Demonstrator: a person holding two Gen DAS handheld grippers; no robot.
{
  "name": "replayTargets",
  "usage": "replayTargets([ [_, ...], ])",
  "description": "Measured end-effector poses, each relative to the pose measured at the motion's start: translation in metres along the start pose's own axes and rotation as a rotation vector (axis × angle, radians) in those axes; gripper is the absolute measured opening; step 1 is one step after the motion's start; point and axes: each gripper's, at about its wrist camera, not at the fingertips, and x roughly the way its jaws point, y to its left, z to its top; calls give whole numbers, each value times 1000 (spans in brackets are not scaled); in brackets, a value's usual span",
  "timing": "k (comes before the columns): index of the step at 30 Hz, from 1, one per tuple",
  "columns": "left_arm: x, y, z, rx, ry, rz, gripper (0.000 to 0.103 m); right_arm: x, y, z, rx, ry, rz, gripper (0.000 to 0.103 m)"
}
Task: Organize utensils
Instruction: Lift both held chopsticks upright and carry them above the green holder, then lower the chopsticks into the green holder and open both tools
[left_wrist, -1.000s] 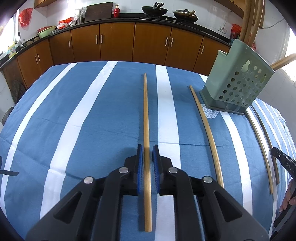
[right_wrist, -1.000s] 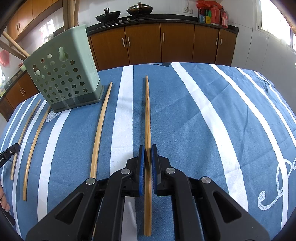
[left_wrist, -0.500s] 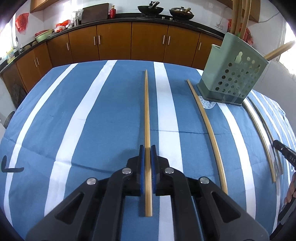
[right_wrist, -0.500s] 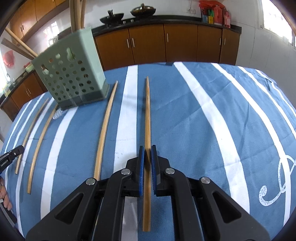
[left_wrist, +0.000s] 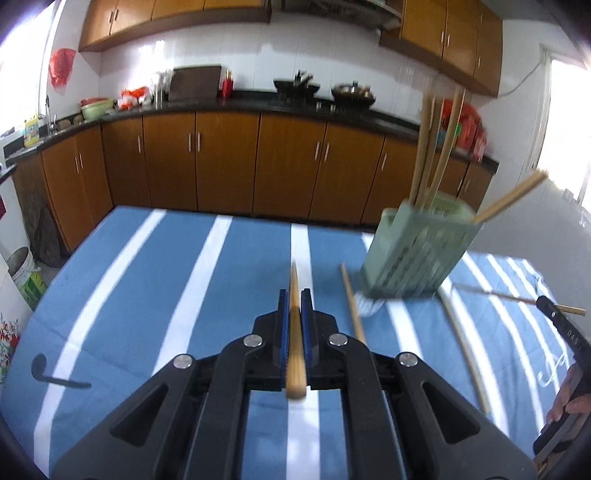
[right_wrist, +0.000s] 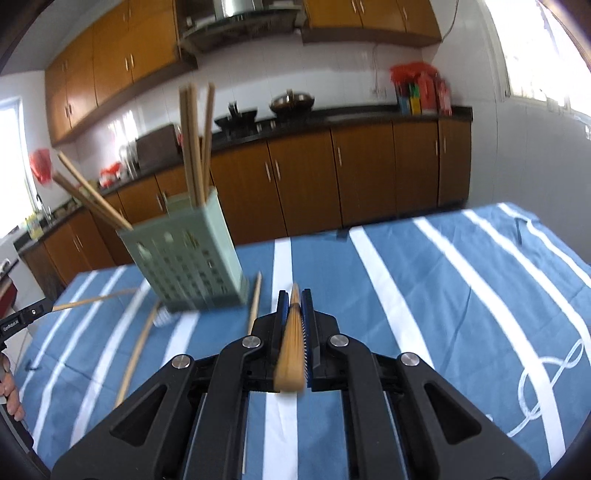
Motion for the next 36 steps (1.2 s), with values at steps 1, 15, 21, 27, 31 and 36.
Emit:
replayTargets([
  [1,-3,-1,4,1,-11,-3,7,-2,0,3,2,-15,5,8],
  [15,-31,-21,40,72,-120,-52,7,-20,9,29,-22,-118,33,7],
  [21,-63,-27,56,82,-189,-111,7,-48,17,59,-35,-210,87,7],
  [27,-90,-41,76,66,-273,-184,7,-72,28,86,-19,-310,187,7],
  [31,-102,-65,96,59,-361,-233,7,-74,43,98,-27,-352,236,7],
  [36,-105,-92,123,30,-488,-253,7,-63,57,112,-33,-406,255,7],
])
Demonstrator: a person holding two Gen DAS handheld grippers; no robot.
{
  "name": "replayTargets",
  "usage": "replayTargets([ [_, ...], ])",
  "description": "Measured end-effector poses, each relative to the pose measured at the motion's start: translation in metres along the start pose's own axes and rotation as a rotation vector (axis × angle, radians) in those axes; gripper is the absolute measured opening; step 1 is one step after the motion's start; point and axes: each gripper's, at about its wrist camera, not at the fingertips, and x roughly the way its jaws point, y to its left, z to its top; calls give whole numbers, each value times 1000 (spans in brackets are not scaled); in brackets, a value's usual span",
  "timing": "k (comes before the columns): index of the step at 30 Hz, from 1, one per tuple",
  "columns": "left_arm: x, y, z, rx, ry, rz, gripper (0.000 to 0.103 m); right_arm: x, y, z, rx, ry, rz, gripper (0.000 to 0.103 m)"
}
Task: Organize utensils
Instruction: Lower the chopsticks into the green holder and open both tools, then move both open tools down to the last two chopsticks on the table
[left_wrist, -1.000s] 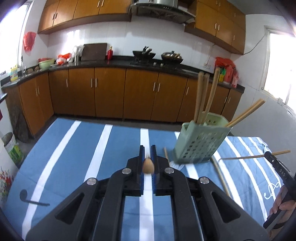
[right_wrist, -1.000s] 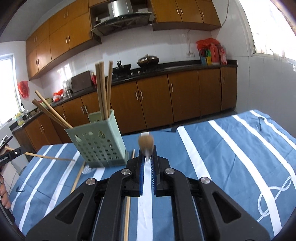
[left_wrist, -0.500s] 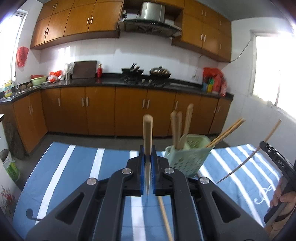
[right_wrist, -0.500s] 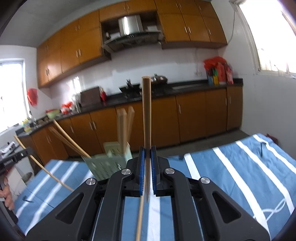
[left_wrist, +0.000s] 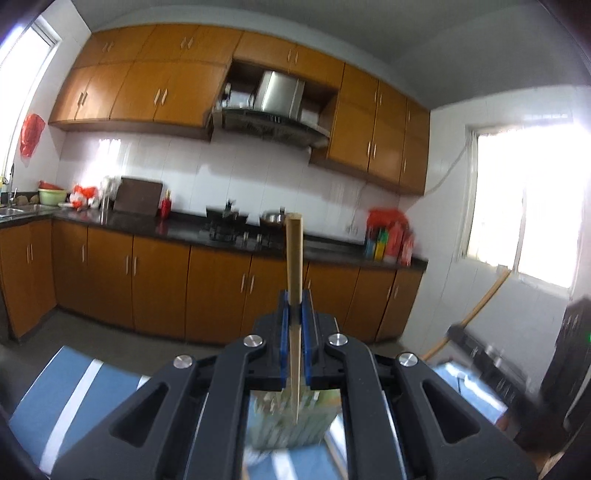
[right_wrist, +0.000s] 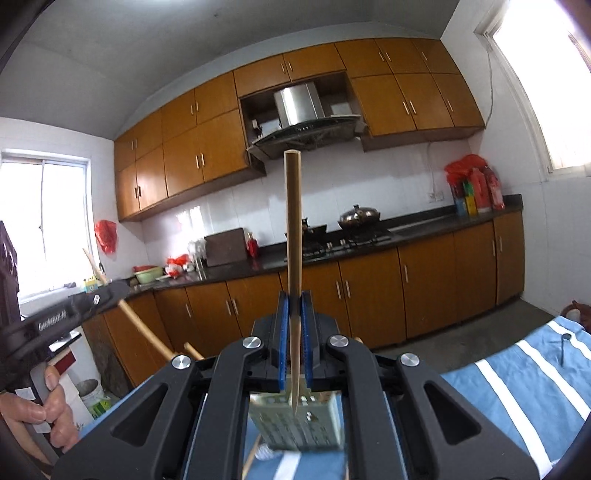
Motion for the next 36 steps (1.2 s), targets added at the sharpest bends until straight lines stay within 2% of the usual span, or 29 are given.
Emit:
replayTargets([
  [3,19,-10,4,15,-50,20,7,15,2,0,-19,-17,-18,7],
  [6,40,-15,-6,39,-54,40,7,32,4,-6,-31,-19,-30,7],
  [11,73,-10,-35,49,14,59,7,57,0,-21,-21,38,-52,7],
  [16,85,0,-47,37,69,64,7,65,-1,-35,-23,110,-43,8],
  [19,83,6,-47,24,74,69,9,60,-1,-35,-13,124,-49,11],
  [22,78,12,-47,22,75,74,11,55,-2,-32,13,125,-45,19],
  [31,27,33,-40,-13,54,117,25,10,-5,-25,-10,105,-76,20],
  [33,14,45,-52,-29,87,140,29,2,-11,-34,-16,130,-97,30],
  [35,8,57,-69,-45,142,163,30,-3,-20,-51,-17,193,-131,32],
  [36,8,63,-76,-48,169,172,30,-2,-26,-66,-14,255,-151,32],
])
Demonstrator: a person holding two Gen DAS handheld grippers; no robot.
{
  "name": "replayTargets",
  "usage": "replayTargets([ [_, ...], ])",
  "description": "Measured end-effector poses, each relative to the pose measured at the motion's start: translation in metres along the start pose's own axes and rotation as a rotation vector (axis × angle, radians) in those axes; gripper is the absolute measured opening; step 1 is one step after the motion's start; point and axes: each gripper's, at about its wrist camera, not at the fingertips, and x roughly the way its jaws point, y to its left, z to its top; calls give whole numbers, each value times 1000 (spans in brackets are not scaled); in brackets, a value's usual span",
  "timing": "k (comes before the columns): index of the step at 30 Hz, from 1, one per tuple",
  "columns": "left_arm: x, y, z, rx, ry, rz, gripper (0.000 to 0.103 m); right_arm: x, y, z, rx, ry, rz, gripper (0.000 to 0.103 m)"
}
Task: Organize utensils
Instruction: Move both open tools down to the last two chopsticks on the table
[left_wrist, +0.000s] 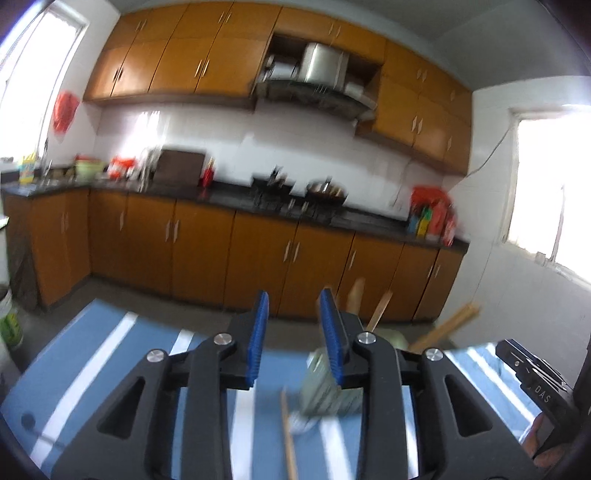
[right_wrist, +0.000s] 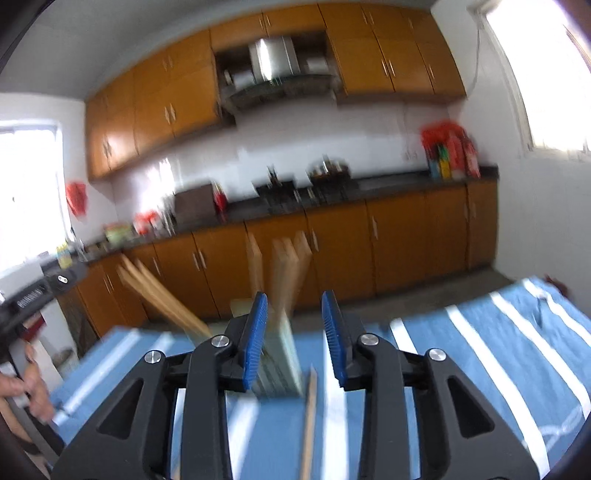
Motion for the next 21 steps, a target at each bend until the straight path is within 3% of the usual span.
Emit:
replayTargets([
  [5,26,32,-65,-16,232,73,30,42,-16,-64,27,298,-54,32],
  [10,44,46,-117,-33,411,86,30,70,-11,-112,54,489,-25,32],
  [13,52,43,-131,-19,464,76,34,78,0,-125,48,526,-13,32],
  [21,63,17,-142,32,501,42,42,87,18,-131,-16,529,-35,32],
])
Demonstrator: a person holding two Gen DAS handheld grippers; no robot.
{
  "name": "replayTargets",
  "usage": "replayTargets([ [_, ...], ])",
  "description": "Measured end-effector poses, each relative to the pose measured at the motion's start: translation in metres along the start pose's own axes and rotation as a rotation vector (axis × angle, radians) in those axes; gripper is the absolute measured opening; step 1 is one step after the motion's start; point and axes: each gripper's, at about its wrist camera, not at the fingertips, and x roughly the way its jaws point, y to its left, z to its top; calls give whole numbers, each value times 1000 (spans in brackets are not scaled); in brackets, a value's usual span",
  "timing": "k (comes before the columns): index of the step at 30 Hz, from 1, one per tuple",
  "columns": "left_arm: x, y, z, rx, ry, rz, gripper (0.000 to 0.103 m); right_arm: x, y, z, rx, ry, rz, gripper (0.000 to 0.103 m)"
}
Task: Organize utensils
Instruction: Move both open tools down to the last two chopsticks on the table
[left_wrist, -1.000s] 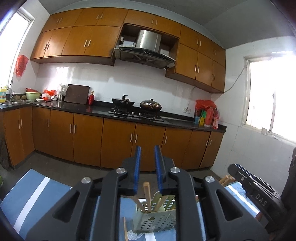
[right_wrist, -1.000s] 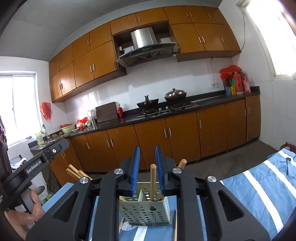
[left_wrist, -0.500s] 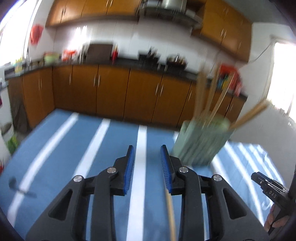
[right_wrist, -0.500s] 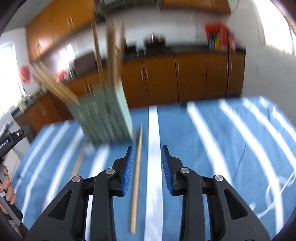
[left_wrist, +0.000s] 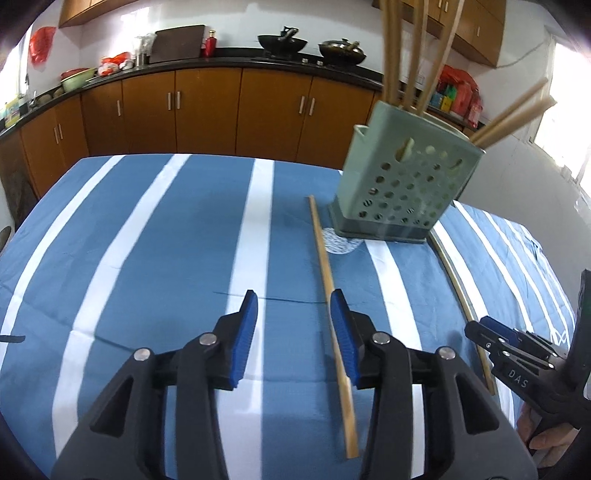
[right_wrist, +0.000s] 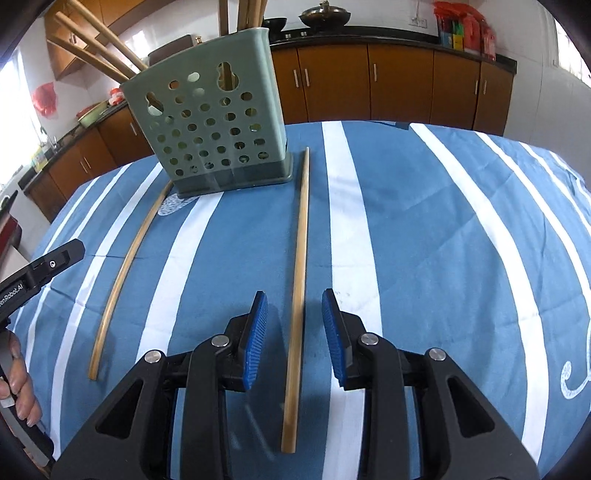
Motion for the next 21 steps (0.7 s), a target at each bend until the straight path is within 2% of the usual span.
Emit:
replayTargets([
  [8,18,-21,-3,47,51,3,42,-1,-7,0,7,-5,5,32],
  [10,22,-25,-5,62,63,10,42,-1,-7,0,6,-4,-12,21],
  [11,24,-27,-6,68,70,15,42,-1,-7,0,6,-1,-19,11],
  [13,29,-31,-8,78,88,25,41,-1,-11,1,13,0,-19,8],
  [18,39,-36,-13,112,101,72,16,-1,-12,1,7,0,-23,8],
  [20,40,-34,-12,108,99,89,9,-1,-12,1,9,0,-21,8],
  [21,41,-31,-12,98,100,87,9,-1,-12,1,9,0,-21,8],
])
